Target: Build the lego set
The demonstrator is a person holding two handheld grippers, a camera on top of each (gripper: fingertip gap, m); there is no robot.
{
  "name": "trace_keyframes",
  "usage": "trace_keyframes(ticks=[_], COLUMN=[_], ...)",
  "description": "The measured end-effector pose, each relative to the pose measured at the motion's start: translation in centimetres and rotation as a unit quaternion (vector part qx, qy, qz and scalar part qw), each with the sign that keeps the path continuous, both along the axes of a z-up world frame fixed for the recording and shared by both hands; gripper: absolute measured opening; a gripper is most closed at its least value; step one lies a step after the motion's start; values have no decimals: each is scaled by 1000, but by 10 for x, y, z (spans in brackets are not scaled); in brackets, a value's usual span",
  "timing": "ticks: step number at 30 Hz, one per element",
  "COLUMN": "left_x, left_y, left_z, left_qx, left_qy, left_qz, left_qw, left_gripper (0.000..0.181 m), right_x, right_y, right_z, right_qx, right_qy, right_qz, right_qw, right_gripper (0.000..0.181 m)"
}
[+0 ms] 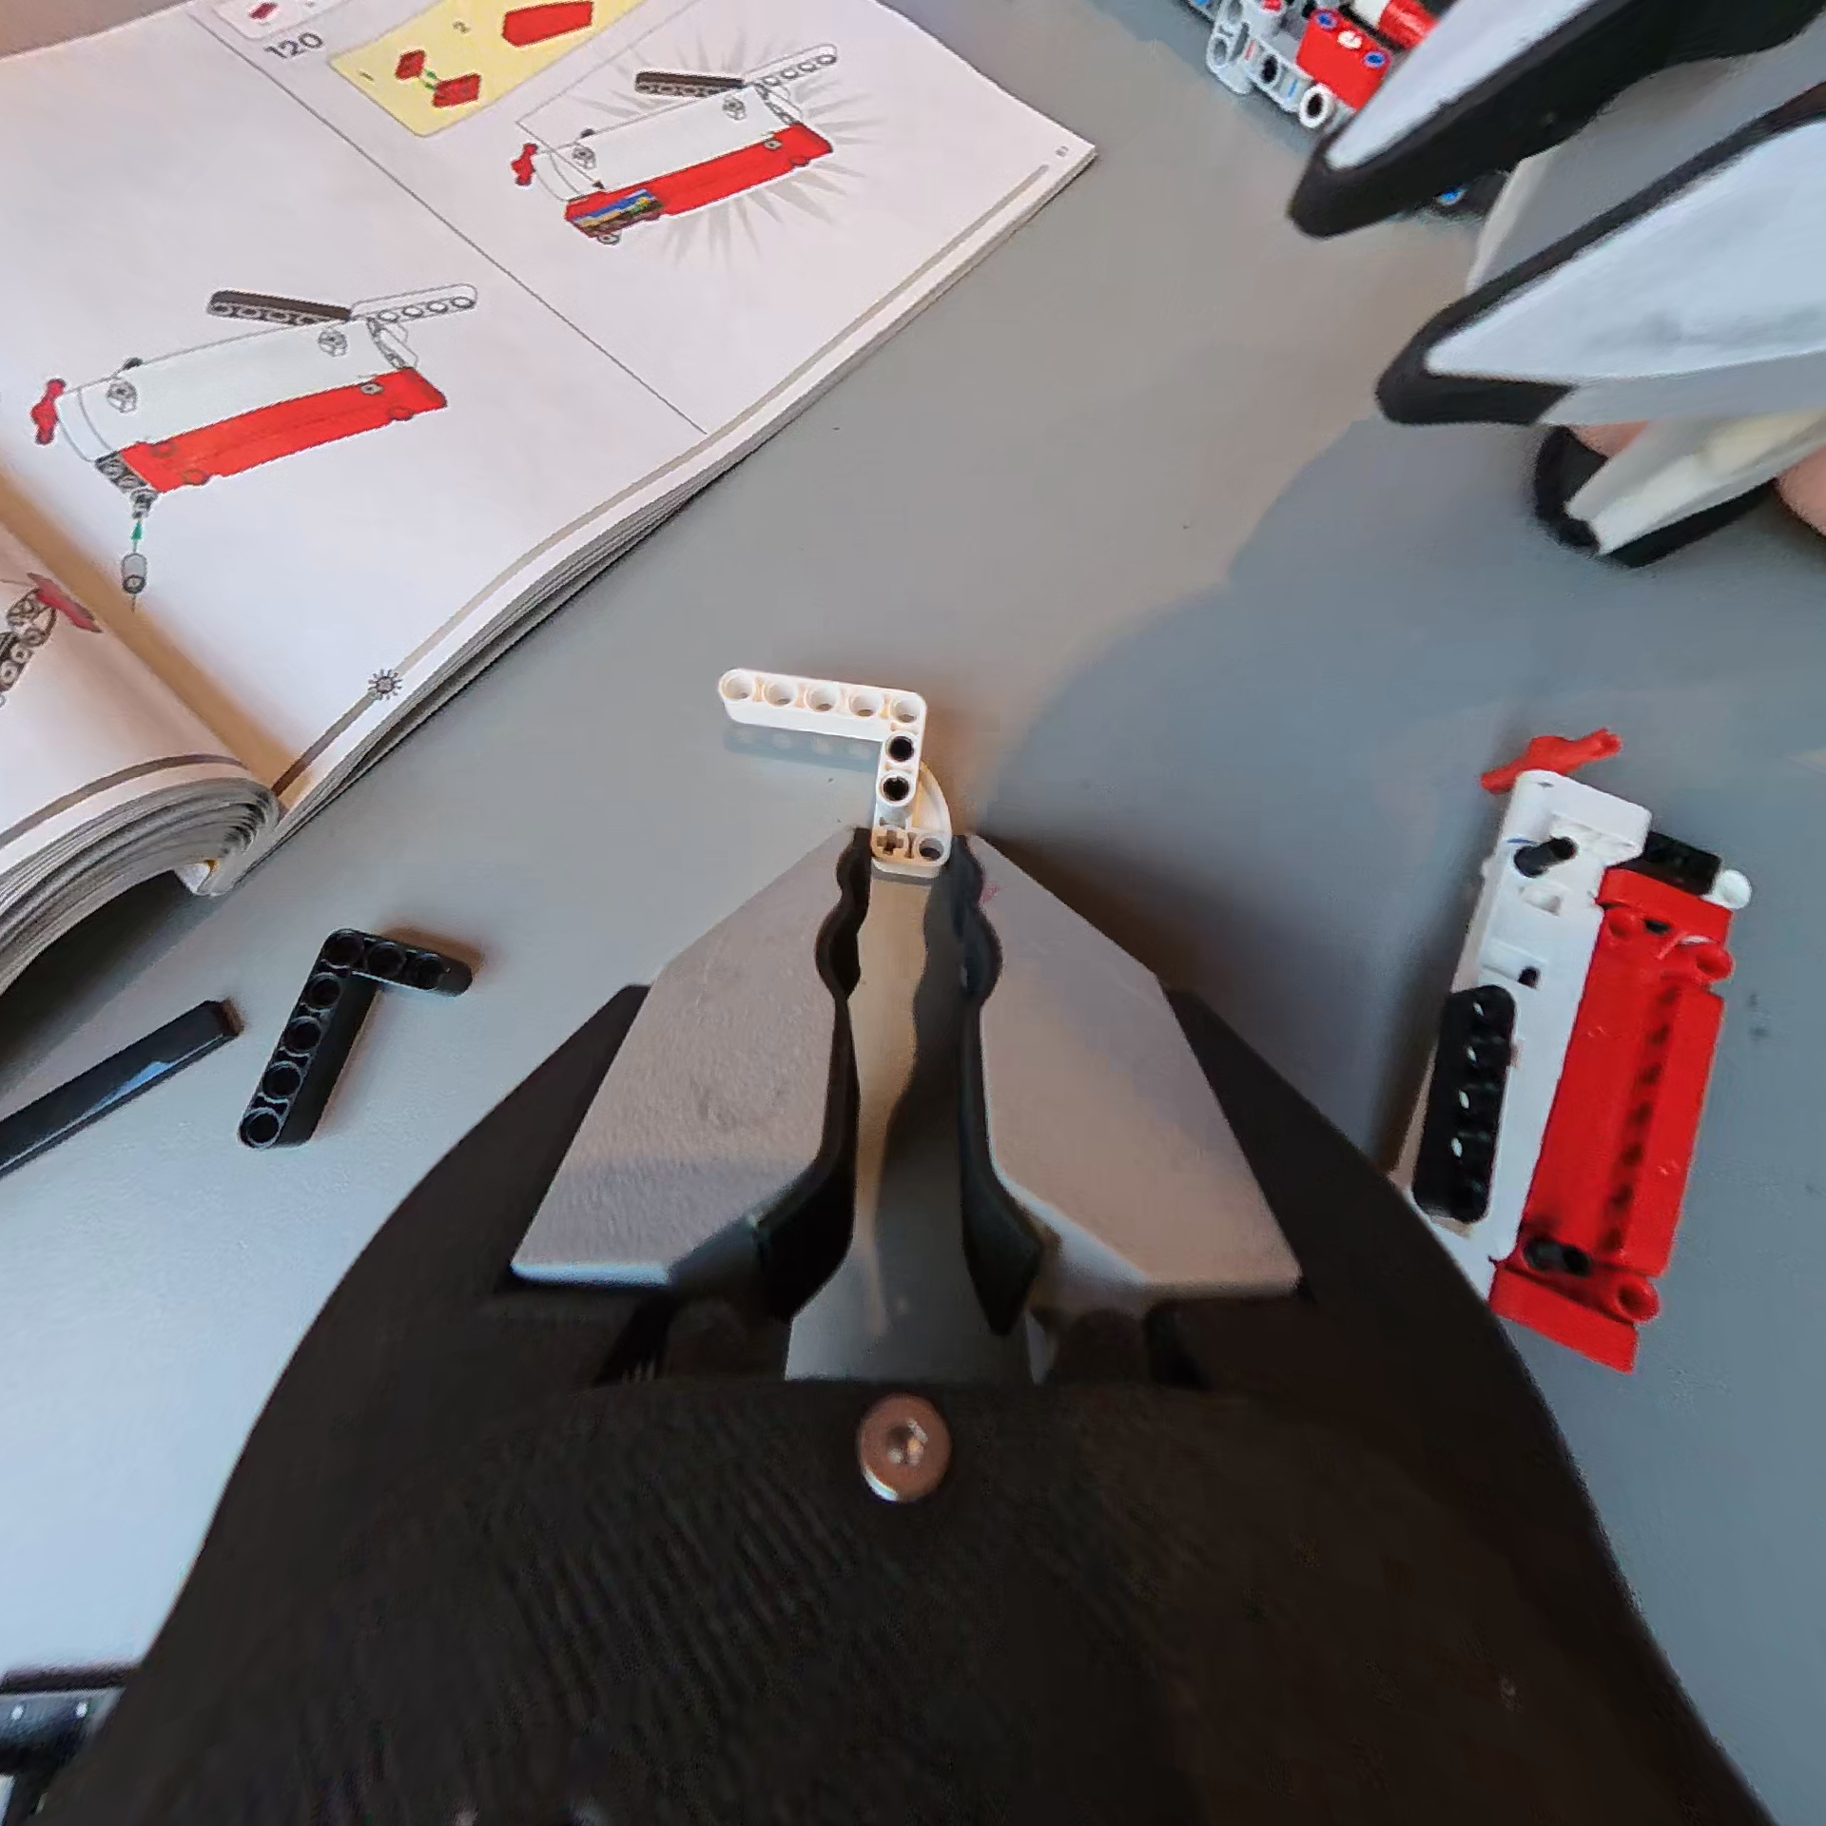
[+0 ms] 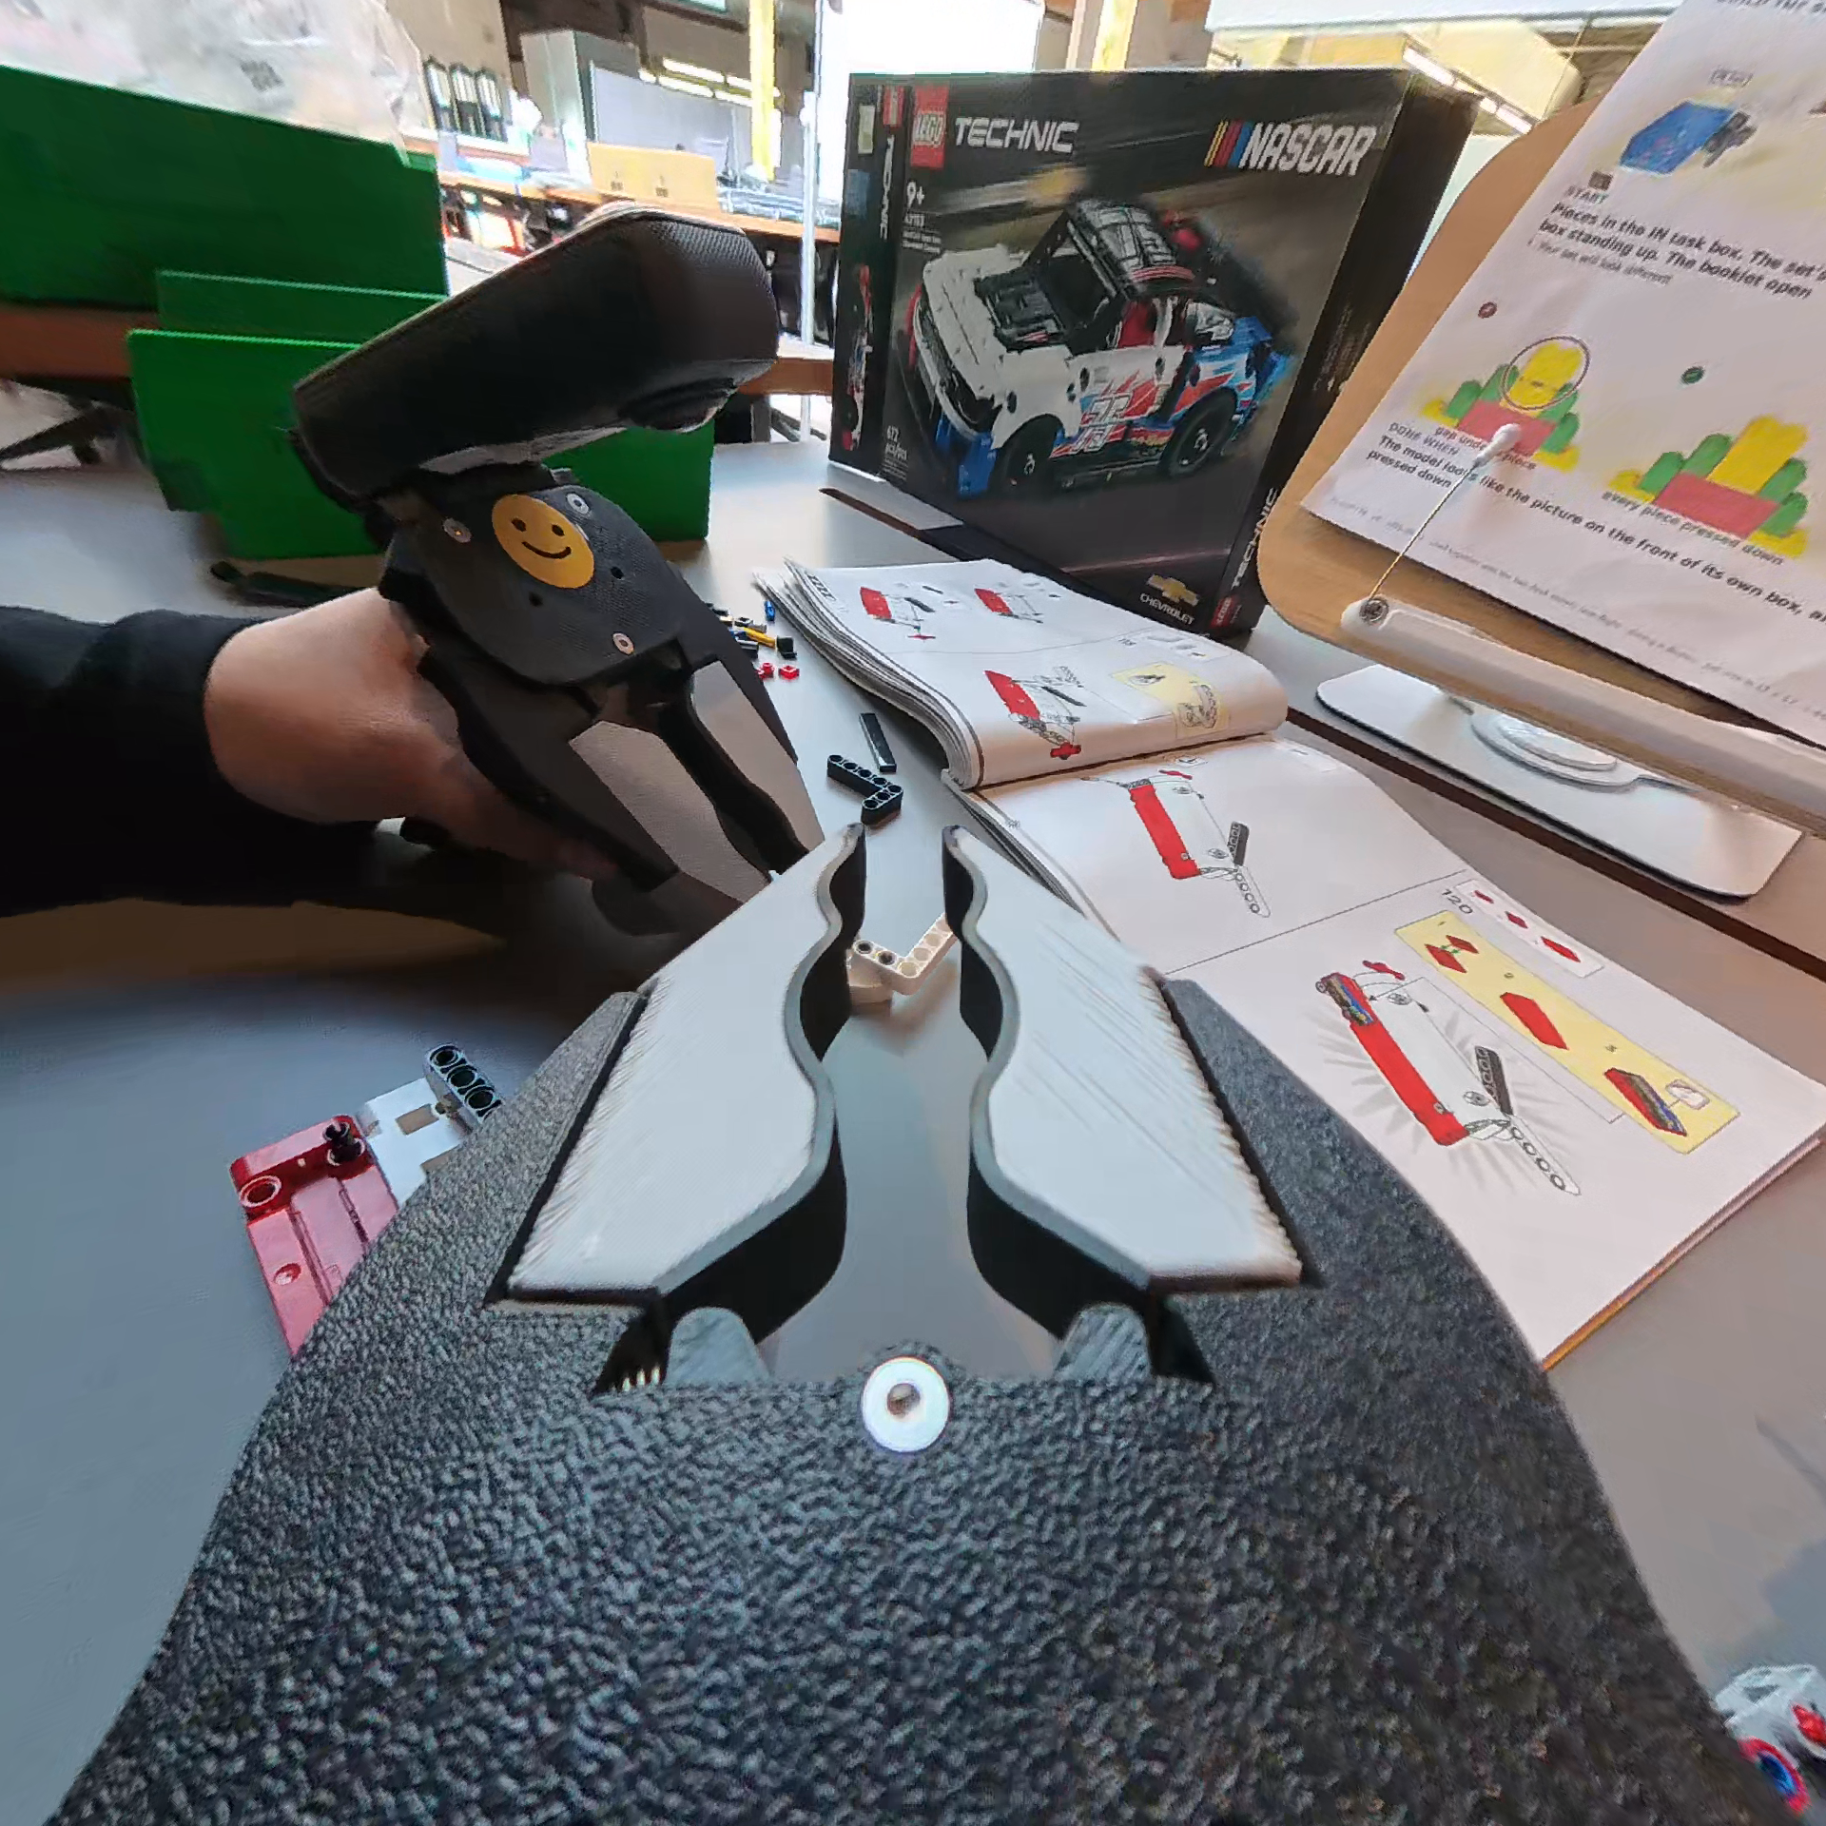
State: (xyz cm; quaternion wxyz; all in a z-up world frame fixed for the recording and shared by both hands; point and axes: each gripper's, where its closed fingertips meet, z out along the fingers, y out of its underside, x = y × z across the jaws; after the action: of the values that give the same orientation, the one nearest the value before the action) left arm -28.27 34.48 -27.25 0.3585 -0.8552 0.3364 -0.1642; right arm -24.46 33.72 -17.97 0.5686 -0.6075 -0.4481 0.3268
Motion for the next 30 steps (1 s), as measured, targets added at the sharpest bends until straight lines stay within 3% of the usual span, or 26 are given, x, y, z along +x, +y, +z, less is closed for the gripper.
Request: trace_keyframes(ticks=[14, 21, 30], left_x=[-13, -16, 3], left_y=[-13, -21, -32], left_z=[22, 10, 8], left_qx=[73, -14, -46], left_qy=[31, -16, -63], left_qz=[68, 142, 141], left_qw=[995, 990, 987], left_gripper=[12, 12, 21], right_x=[9, 14, 15], right_y=[9, 13, 8], right_z=[9, 14, 17], right_qx=[-25, -27, 0], right_qy=[46, 66, 67], right_qz=[-14, -24, -30], right_qw=[999, 997, 997], right_gripper=[15, 15, 13])
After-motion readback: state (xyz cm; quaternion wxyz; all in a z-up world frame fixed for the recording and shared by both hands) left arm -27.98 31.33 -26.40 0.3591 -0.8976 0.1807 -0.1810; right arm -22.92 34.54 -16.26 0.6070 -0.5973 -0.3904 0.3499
